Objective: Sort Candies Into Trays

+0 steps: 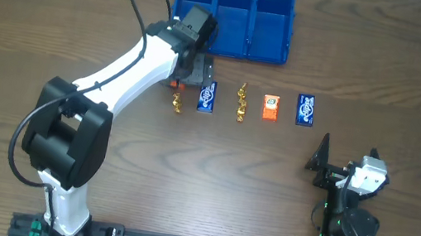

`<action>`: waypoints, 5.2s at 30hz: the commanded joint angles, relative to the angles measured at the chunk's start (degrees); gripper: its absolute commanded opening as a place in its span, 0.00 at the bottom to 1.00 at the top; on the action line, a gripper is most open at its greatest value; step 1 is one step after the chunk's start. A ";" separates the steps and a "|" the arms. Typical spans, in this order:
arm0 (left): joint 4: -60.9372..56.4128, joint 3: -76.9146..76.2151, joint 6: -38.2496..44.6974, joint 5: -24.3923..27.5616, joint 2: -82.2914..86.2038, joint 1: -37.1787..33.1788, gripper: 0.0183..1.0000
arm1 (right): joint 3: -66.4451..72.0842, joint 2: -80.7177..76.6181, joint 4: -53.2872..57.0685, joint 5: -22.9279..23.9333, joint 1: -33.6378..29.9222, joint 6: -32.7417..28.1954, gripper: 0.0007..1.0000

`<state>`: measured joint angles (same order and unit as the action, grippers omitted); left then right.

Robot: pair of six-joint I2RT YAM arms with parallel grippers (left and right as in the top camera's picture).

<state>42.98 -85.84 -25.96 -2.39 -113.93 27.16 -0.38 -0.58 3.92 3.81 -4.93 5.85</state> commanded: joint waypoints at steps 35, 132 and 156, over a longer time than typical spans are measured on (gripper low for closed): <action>-9.40 6.08 2.23 -1.05 -3.96 -3.15 0.99 | -0.04 0.44 0.48 -0.11 -0.20 0.07 1.00; 0.55 -23.76 -13.44 -7.23 -8.15 22.99 0.98 | -0.04 0.44 0.48 -0.09 -0.20 0.07 1.00; -5.55 -23.78 -19.08 -4.15 -22.36 24.20 0.96 | -0.04 0.44 0.48 -0.09 -0.20 0.07 1.00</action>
<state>37.45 -108.62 -43.97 -6.28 -135.00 51.57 -0.38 -0.58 3.92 3.79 -4.93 5.85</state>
